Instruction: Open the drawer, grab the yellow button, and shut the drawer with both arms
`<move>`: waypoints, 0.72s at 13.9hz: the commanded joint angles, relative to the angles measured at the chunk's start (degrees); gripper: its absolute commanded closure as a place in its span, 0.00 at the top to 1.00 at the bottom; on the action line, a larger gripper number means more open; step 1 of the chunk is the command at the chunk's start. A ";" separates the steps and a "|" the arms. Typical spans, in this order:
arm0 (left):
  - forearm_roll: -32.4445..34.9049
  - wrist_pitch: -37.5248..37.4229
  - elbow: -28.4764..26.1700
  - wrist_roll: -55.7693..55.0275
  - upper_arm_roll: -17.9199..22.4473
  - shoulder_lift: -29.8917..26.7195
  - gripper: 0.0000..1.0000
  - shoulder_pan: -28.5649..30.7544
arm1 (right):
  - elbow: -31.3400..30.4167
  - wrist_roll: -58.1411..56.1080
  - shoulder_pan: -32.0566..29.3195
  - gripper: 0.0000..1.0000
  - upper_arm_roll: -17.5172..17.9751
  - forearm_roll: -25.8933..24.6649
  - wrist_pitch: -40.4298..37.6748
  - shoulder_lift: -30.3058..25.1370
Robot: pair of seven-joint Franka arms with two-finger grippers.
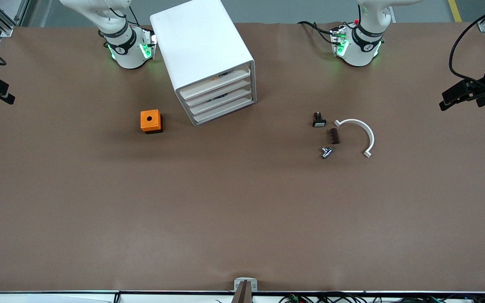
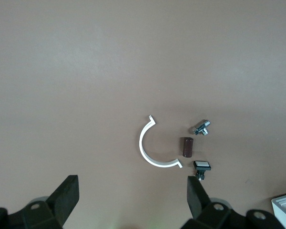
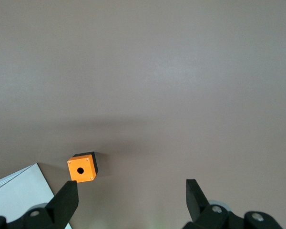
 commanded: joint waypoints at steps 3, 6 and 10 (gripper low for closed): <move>-0.04 -1.25 1.91 -8.85 -3.75 6.23 1.00 -2.31 | -1.42 -0.56 0.24 1.00 -0.09 0.19 0.80 -1.42; -1.87 -7.29 6.28 -17.64 -6.83 10.18 1.00 -5.46 | -1.42 -0.56 0.24 1.00 -0.09 0.28 0.80 -1.51; -8.54 -12.33 10.79 -36.86 -7.10 14.85 1.00 -12.23 | -1.42 -0.03 0.24 1.00 -0.09 0.36 0.80 -1.60</move>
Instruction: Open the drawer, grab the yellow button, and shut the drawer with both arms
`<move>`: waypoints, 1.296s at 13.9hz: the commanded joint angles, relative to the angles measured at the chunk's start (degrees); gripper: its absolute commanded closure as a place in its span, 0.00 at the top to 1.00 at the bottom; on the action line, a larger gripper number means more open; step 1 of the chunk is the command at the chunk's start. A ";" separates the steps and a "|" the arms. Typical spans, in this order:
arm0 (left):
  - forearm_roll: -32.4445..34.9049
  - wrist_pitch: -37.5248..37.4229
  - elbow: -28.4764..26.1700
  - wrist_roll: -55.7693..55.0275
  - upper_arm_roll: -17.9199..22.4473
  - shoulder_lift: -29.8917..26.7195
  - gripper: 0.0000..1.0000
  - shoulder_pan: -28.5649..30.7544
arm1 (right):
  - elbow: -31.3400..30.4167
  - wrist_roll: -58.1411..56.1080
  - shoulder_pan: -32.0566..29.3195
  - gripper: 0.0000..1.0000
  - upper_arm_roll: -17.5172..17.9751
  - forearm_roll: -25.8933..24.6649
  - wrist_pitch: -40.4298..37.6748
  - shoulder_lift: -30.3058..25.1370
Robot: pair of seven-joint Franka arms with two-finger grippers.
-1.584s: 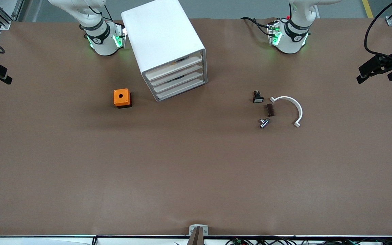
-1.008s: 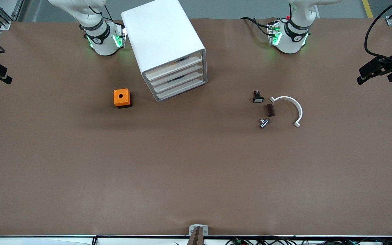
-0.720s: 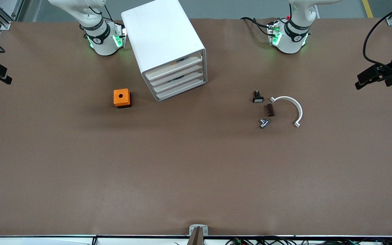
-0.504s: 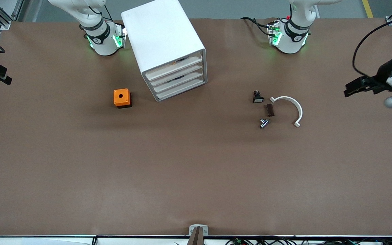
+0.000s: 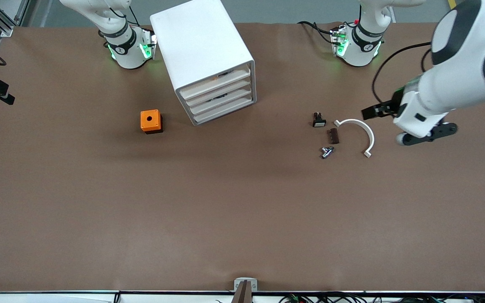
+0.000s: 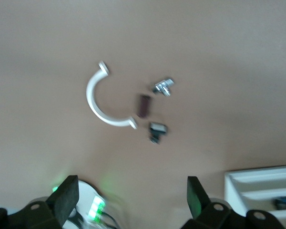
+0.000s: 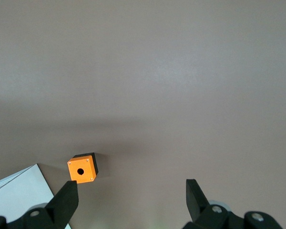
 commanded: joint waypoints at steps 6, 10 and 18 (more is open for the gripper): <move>-17.78 -2.31 5.71 -47.13 0.04 13.87 1.00 -9.93 | -1.39 0.06 0.23 1.00 -0.19 0.48 0.58 -1.58; -27.52 -1.87 13.54 -70.86 -0.04 25.57 1.00 -12.32 | -1.39 -0.03 0.23 1.00 -0.19 0.48 0.49 -1.50; -46.00 -3.96 13.20 -97.97 -1.44 36.04 0.99 -12.84 | -1.39 -0.12 0.23 1.00 -0.19 0.48 0.31 -1.50</move>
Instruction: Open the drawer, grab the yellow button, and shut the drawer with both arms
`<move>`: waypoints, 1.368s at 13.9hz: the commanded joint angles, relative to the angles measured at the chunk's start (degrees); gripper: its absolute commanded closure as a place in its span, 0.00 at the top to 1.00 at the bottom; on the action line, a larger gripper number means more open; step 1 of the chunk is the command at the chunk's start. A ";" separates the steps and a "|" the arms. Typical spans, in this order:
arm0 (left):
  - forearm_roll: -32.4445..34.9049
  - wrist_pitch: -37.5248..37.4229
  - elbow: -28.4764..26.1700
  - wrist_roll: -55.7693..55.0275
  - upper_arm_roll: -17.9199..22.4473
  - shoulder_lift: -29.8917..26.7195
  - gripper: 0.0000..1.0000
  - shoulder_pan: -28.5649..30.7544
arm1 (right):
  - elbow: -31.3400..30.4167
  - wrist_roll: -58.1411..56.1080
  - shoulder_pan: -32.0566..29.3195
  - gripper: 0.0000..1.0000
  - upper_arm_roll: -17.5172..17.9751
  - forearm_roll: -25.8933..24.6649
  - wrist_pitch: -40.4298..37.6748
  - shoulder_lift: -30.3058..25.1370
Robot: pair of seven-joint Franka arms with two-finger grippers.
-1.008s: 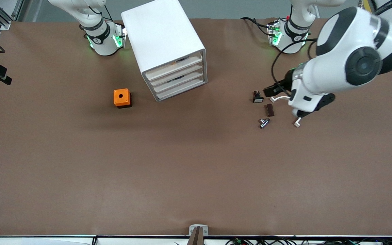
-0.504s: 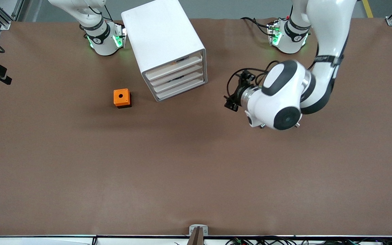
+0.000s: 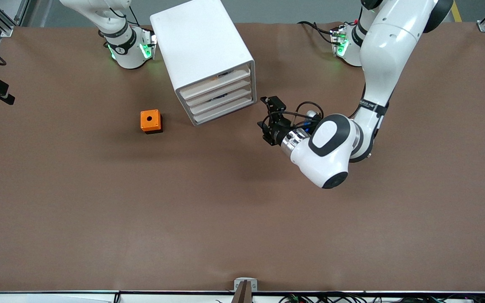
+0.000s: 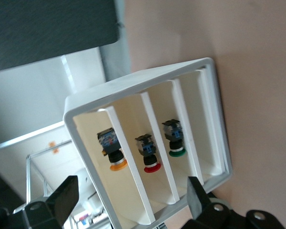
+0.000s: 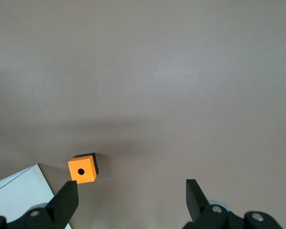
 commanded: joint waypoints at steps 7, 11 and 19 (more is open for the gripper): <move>-3.44 -7.55 -2.67 -8.35 -2.61 5.42 0.42 -3.89 | -1.22 -0.39 0.23 1.00 -0.15 0.33 -0.11 -1.27; -5.02 -9.50 -4.43 -8.26 -2.61 5.42 0.38 -5.91 | 0.09 -0.38 0.32 1.00 -0.07 0.15 -0.29 -0.84; -7.31 -9.24 -4.26 -8.44 -2.52 6.03 0.39 -7.94 | 0.89 -0.83 -0.91 1.00 -0.42 -0.72 0.15 2.24</move>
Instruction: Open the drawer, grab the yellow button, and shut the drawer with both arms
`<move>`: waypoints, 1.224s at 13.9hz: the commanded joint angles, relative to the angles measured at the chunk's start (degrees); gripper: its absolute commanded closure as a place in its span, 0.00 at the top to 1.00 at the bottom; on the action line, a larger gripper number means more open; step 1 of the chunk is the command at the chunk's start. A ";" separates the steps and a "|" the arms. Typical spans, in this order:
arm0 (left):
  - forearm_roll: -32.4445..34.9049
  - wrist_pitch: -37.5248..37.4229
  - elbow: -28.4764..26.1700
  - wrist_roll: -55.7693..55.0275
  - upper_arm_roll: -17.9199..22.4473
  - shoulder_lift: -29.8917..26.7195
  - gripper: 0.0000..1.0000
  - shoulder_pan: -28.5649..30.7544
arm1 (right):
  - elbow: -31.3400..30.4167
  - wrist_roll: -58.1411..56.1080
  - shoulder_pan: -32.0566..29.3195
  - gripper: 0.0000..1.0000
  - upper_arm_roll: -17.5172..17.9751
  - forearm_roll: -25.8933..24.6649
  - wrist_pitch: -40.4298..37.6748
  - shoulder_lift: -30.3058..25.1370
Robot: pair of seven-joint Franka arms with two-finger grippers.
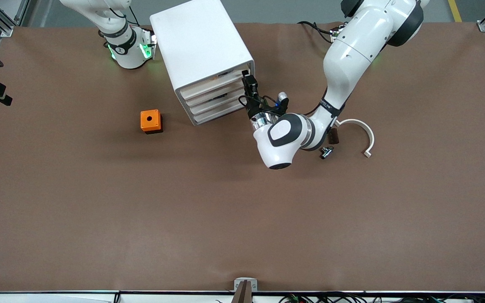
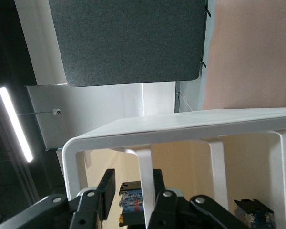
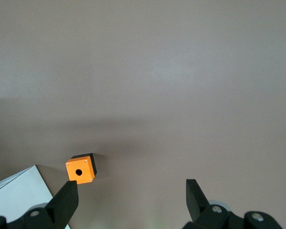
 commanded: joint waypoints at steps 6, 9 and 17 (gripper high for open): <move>-1.53 0.70 -0.20 -1.09 0.26 0.48 0.39 -0.49 | 1.48 -1.98 -0.65 1.00 0.10 -0.67 0.54 11.44; -1.53 1.14 -0.20 -1.09 0.44 0.48 0.39 -0.31 | 1.40 -1.63 -0.48 1.00 0.10 -1.55 3.18 12.68; -2.41 2.81 -0.11 -1.26 0.44 1.44 0.39 -1.98 | 0.96 9.85 0.66 1.00 0.45 -1.73 1.25 12.41</move>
